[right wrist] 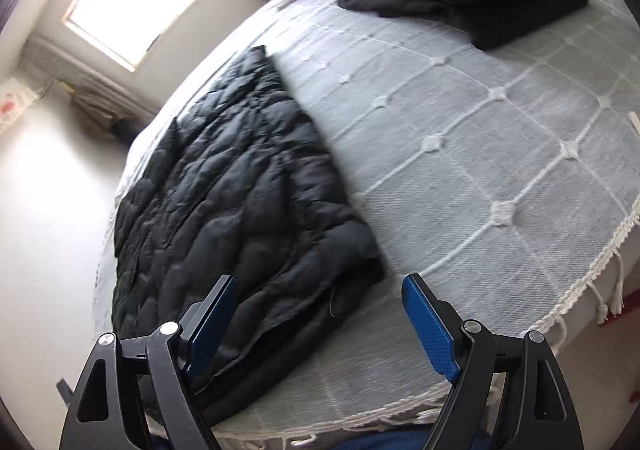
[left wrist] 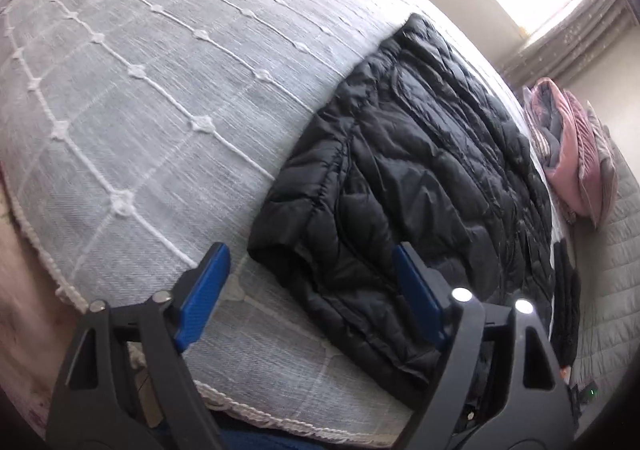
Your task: Fold large clothes
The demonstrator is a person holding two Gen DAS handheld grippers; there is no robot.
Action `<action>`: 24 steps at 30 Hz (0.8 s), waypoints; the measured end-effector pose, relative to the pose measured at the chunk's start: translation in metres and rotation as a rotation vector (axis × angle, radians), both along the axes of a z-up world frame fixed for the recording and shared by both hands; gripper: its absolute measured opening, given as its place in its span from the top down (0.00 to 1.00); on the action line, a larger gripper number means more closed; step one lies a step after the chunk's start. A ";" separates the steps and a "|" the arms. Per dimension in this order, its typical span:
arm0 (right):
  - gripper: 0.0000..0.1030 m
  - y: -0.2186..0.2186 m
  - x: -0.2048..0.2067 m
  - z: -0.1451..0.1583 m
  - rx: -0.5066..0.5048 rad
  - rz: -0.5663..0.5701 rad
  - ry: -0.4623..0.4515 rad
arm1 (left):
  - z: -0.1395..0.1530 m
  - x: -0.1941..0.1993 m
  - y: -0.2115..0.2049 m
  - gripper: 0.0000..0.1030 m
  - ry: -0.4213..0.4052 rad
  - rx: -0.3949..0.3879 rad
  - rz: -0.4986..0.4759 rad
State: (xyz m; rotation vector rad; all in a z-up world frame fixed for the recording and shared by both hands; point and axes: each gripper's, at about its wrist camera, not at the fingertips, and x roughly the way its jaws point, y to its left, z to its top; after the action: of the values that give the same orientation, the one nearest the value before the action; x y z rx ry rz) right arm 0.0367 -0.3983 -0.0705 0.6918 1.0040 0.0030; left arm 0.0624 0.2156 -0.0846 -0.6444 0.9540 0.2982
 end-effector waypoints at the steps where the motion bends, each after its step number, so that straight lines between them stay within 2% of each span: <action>1: 0.18 -0.003 0.001 -0.003 0.013 -0.008 0.016 | -0.003 0.003 0.000 0.33 0.015 -0.011 -0.018; 2: 0.18 -0.004 0.003 -0.007 0.020 -0.006 0.034 | -0.005 0.006 -0.001 0.41 0.034 -0.010 -0.032; 3: 0.18 -0.005 0.006 -0.009 0.026 0.001 0.044 | -0.005 0.008 -0.001 0.43 0.040 -0.003 -0.040; 6: 0.21 -0.008 0.008 -0.007 -0.012 -0.036 0.058 | -0.002 0.007 0.000 0.43 0.022 0.009 -0.042; 8: 0.25 -0.012 0.006 -0.006 -0.021 -0.057 0.047 | -0.006 0.006 0.004 0.43 0.026 -0.026 -0.034; 10: 0.34 -0.007 0.009 -0.008 -0.002 -0.015 0.049 | -0.008 0.010 0.005 0.43 0.039 -0.029 -0.052; 12: 0.49 0.000 0.015 -0.011 0.017 0.033 0.067 | -0.008 0.013 0.003 0.43 0.047 -0.014 -0.075; 13: 0.52 0.003 0.018 -0.013 0.023 0.043 0.074 | -0.007 0.015 0.003 0.43 0.047 -0.011 -0.082; 14: 0.60 0.004 0.020 -0.013 0.024 0.044 0.076 | -0.007 0.015 0.002 0.43 0.046 -0.011 -0.086; 15: 0.69 0.006 0.021 -0.014 0.023 0.043 0.077 | -0.007 0.016 0.000 0.54 0.043 -0.012 -0.098; 16: 0.74 0.008 0.022 -0.014 0.024 0.047 0.075 | -0.007 0.018 -0.002 0.65 0.044 -0.016 -0.113; 17: 0.84 0.009 0.024 -0.014 0.023 0.055 0.074 | -0.008 0.019 -0.004 0.82 0.051 -0.023 -0.125; 18: 0.89 0.011 0.025 -0.014 0.019 0.057 0.070 | -0.008 0.019 -0.006 0.86 0.057 -0.018 -0.129; 21: 0.93 0.014 0.029 -0.009 -0.005 0.036 0.037 | 0.002 0.014 -0.015 0.91 0.022 0.029 -0.146; 24: 0.95 0.017 0.025 -0.002 -0.053 0.011 0.008 | 0.008 0.009 -0.022 0.92 0.004 0.039 -0.155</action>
State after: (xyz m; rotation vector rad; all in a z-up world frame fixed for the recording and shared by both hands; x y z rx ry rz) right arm 0.0616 -0.3813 -0.0723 0.6384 1.0122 -0.0169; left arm 0.0713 0.1939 -0.0771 -0.5305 0.9941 0.1802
